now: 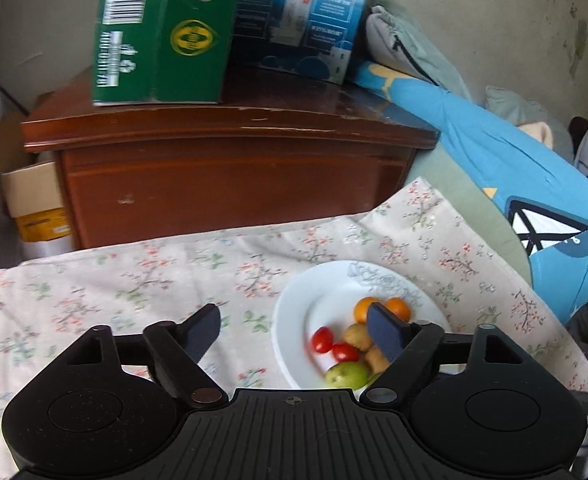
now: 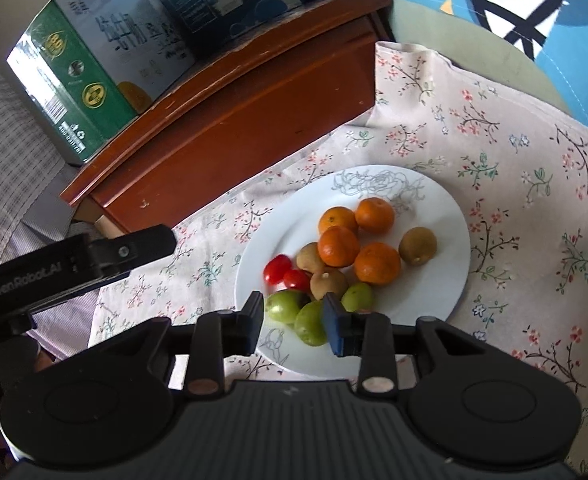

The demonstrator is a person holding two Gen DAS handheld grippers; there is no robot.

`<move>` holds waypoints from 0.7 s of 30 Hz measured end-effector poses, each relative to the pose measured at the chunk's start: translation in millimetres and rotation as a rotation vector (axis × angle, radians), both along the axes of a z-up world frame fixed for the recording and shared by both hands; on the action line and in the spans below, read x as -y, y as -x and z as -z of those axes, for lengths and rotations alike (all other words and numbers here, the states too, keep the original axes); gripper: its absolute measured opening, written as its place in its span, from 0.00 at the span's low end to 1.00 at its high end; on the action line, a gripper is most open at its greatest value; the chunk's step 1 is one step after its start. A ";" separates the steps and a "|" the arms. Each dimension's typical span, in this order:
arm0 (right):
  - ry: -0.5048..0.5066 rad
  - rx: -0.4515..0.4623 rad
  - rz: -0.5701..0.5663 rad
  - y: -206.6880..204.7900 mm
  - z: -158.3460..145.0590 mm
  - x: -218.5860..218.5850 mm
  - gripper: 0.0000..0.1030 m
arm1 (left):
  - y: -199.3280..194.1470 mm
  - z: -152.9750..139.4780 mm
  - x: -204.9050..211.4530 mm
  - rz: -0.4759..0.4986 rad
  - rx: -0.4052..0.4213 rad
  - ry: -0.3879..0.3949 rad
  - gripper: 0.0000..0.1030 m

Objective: Organize fruits
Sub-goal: 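Withdraw both open tools from the plate to the last mandarin and plum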

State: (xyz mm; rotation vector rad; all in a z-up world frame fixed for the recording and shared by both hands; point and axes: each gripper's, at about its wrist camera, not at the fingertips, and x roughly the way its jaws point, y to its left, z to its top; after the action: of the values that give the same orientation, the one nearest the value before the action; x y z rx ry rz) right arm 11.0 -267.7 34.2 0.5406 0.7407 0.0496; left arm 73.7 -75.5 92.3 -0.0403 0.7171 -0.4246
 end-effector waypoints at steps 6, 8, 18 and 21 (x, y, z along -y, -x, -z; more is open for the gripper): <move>0.012 -0.002 -0.031 6.8 -3.1 -7.6 0.35 | 16.4 -6.0 -20.0 -0.026 0.002 -0.041 0.85; 0.018 -0.003 -0.040 10.0 -3.4 -10.3 0.35 | 21.5 -5.7 -25.6 -0.034 -0.005 -0.054 0.86; 0.028 -0.025 -0.078 30.8 2.7 -24.6 0.38 | 38.0 6.3 -40.1 -0.081 -0.057 -0.105 0.87; 0.040 -0.034 -0.093 34.7 6.2 -29.7 0.38 | 40.9 11.4 -41.0 -0.086 -0.076 -0.126 0.87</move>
State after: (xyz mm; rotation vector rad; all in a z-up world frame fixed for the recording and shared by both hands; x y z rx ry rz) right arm -23.7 -238.0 28.1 0.4695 0.7983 0.1113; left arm 32.8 -34.5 80.8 0.0311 0.8132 -0.2964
